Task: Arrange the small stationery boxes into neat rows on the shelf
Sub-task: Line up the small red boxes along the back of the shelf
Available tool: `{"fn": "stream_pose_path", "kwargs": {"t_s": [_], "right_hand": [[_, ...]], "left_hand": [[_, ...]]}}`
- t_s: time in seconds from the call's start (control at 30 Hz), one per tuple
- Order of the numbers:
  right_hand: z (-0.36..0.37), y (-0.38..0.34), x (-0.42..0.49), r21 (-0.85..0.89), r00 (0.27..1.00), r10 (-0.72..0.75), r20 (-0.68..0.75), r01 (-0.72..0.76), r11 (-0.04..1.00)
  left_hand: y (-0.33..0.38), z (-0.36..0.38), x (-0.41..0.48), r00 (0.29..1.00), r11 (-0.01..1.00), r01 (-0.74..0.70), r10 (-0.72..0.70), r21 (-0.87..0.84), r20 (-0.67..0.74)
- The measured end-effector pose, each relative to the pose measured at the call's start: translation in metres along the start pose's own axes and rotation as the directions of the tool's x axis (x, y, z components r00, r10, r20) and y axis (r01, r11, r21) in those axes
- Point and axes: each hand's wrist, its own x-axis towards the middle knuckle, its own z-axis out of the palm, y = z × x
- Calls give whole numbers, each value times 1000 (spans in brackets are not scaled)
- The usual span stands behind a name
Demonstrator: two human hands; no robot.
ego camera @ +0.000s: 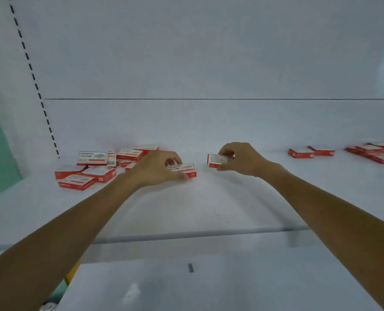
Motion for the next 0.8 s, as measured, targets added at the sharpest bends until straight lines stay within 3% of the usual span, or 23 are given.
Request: {"fn": "stream_pose_path", "kwargs": {"t_s": [0.2,0.47,0.8], "right_hand": [[-84,106,-64,-91,985,160,-71,-166,982],[-185,241,-175,-184,923,341,-178,-371,910],[-258,337,-257,-218,831,479,-282,-542,812]], "left_hand": [[107,82,48,988,985,-92,109,-148,109],[262,185,103,936,946,-250,291,-206,200],[378,267,133,880,915,-319,383,-249,281]]}}
